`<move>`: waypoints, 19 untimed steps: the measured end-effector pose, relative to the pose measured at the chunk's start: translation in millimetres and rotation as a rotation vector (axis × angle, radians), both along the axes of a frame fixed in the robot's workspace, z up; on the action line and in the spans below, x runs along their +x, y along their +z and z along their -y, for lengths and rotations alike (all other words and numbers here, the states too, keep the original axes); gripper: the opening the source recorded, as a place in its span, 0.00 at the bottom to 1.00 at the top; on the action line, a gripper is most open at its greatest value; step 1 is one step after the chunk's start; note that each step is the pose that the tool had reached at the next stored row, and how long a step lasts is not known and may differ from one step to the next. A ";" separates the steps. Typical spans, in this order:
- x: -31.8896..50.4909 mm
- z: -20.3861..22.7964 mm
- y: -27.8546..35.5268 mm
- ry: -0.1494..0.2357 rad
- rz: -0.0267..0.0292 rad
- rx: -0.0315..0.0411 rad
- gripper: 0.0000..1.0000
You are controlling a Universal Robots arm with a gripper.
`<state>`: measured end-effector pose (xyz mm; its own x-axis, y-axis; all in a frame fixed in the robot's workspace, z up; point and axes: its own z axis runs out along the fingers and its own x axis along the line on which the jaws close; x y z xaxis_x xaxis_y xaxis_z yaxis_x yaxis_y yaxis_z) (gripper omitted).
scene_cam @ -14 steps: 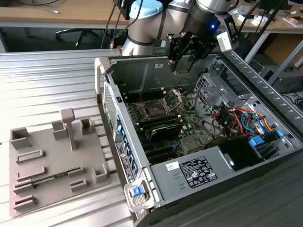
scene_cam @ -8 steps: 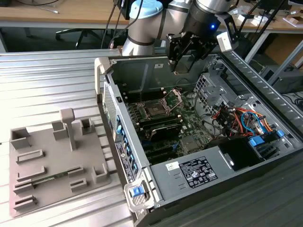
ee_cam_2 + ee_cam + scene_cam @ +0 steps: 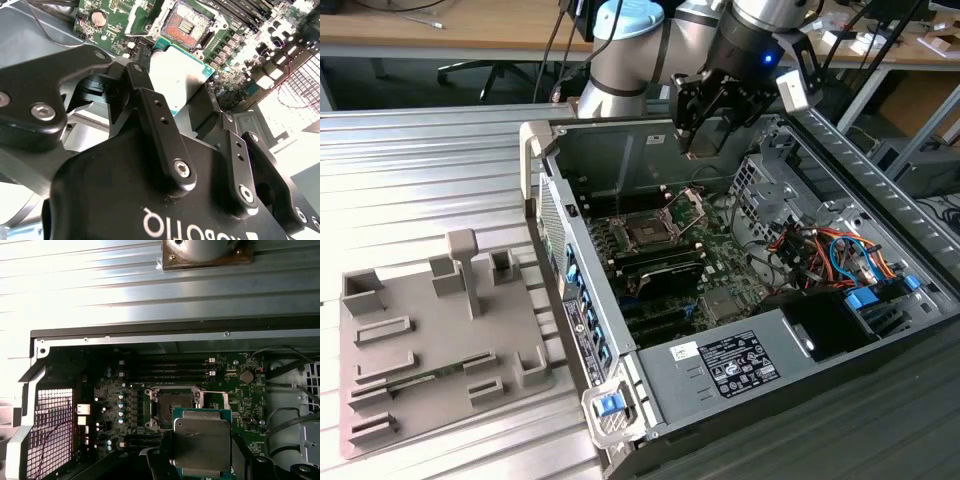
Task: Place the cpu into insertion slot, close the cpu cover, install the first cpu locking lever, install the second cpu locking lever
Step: 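Place the cpu into insertion slot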
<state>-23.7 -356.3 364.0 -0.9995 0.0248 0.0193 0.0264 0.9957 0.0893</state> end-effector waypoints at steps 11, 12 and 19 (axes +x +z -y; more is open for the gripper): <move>0.0 0.0 -1.7 0.000 0.0000 0.0000 0.54; 0.0 0.0 -1.8 0.000 0.0000 0.0000 0.54; 0.0 0.0 -3.6 0.000 0.0000 0.0000 0.54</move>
<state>-23.7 -356.3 360.4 -0.9995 0.0248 0.0193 0.0264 0.9957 0.0893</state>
